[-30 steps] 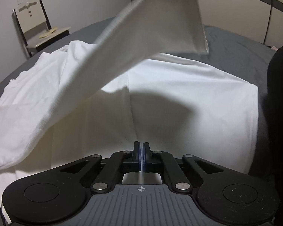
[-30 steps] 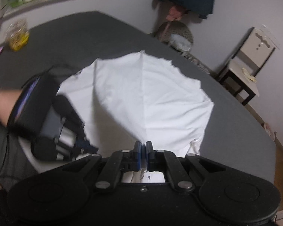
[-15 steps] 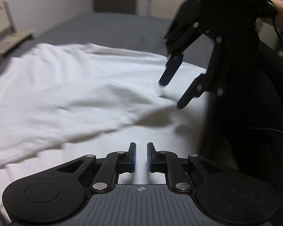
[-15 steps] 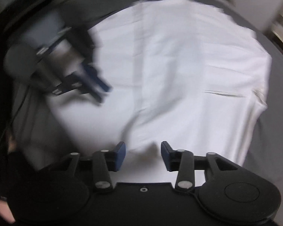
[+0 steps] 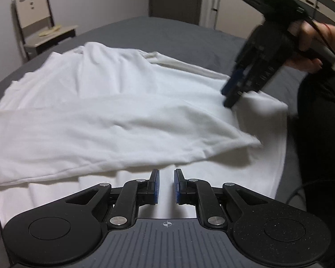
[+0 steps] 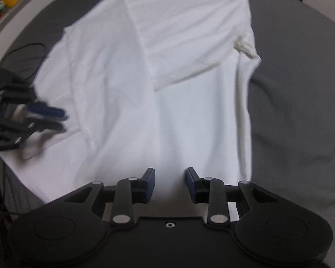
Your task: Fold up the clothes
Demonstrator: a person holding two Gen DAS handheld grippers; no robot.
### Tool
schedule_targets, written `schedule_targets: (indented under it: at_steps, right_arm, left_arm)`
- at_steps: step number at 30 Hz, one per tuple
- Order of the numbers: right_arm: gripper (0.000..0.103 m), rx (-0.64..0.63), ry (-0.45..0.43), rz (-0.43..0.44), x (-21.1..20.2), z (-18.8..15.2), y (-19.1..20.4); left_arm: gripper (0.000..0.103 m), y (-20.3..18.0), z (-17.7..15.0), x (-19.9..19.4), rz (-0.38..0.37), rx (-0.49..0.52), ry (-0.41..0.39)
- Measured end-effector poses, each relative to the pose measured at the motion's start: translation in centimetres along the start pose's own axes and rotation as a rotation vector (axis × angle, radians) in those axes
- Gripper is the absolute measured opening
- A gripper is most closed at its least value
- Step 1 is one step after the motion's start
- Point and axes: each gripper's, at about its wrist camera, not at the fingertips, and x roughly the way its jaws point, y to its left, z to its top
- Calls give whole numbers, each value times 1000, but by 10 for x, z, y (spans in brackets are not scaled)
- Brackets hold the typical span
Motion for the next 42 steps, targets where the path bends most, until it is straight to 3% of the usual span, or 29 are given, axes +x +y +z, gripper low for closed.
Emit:
schedule_targets:
  at_steps: [4, 7, 9, 15, 22, 23, 24, 25, 26, 30, 33, 37, 42]
  right_arm:
    - [30, 9, 13, 34, 5, 2, 8]
    - [8, 35, 51, 10, 19, 0, 7]
    - [4, 25, 40, 5, 17, -1, 10]
    - [3, -28, -27, -108, -13, -1, 13]
    - [4, -29, 36, -138, 14, -2, 5]
    - [14, -24, 20, -127, 10, 0, 3]
    - [37, -18, -5, -109, 5, 3, 1]
    - [52, -9, -39, -88, -2, 7, -3]
    - [66, 6, -90, -64, -11, 15, -9]
    - [65, 56, -249, -11, -36, 65, -38]
    - [65, 96, -332, -13, -35, 123, -66]
    - [65, 165, -357, -20, -9, 199, -101]
    - [64, 214, -299, -98, 44, 267, -126]
  left_arm:
    - [12, 10, 3, -6, 2, -57, -62]
    - [12, 13, 5, -8, 7, -88, -114]
    - [12, 13, 6, -6, 29, -91, -126]
    - [12, 16, 7, 1, 77, -96, -69]
    - [12, 43, 3, -1, 129, -217, -40]
    - [12, 50, 3, -6, 133, -255, -57]
    - [12, 57, 2, -11, 138, -293, -74]
    - [12, 65, 2, -19, 145, -330, -94]
    - [12, 75, 2, -30, 157, -373, -129]
    - [12, 125, 4, -59, 221, -488, -220]
    - [12, 171, 15, -60, 289, -519, -204]
    - [13, 236, 27, -44, 335, -597, -198]
    - [13, 292, 47, -4, 356, -670, -203]
